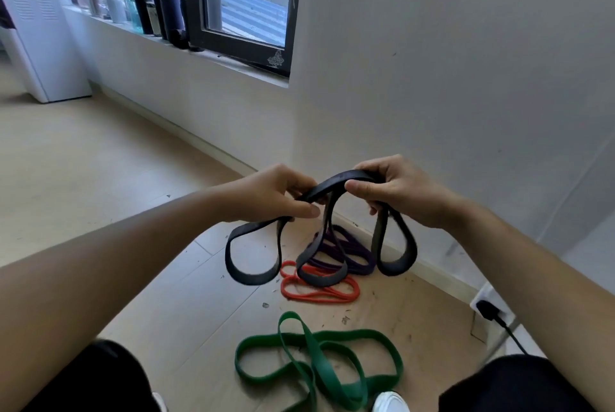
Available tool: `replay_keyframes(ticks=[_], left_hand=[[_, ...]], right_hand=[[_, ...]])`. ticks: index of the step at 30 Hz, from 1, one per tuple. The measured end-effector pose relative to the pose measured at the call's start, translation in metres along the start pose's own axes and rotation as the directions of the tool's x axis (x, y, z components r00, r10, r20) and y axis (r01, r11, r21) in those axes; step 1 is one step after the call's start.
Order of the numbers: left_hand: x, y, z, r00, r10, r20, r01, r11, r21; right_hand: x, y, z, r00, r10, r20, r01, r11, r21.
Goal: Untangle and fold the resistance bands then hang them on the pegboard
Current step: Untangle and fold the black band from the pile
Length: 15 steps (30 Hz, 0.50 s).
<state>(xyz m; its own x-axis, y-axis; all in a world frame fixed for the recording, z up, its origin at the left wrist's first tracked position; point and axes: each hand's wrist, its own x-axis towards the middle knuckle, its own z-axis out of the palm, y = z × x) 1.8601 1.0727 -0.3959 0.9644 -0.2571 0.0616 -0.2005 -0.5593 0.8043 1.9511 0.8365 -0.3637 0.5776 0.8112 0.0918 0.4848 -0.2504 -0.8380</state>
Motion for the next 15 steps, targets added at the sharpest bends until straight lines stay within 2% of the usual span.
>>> replay_keyframes(ticks=[6,12,15], left_hand=[[0.003,0.002,0.013,0.999,-0.010,-0.032,0.003,0.982,-0.191],[0.005,0.005,0.019,0.985,0.072,-0.157,-0.116,0.949,-0.293],[0.006,0.007,0.017,0.978,0.086,-0.188,-0.149,0.924,-0.353]], right_hand=[[0.000,-0.003,0.008,0.998,0.012,-0.056,0.004,0.964,0.265],[0.001,-0.004,0.009,0.996,0.008,-0.089,0.025,0.934,0.356],[-0.001,-0.002,0.001,0.995,0.002,-0.097,0.030,0.945,0.326]])
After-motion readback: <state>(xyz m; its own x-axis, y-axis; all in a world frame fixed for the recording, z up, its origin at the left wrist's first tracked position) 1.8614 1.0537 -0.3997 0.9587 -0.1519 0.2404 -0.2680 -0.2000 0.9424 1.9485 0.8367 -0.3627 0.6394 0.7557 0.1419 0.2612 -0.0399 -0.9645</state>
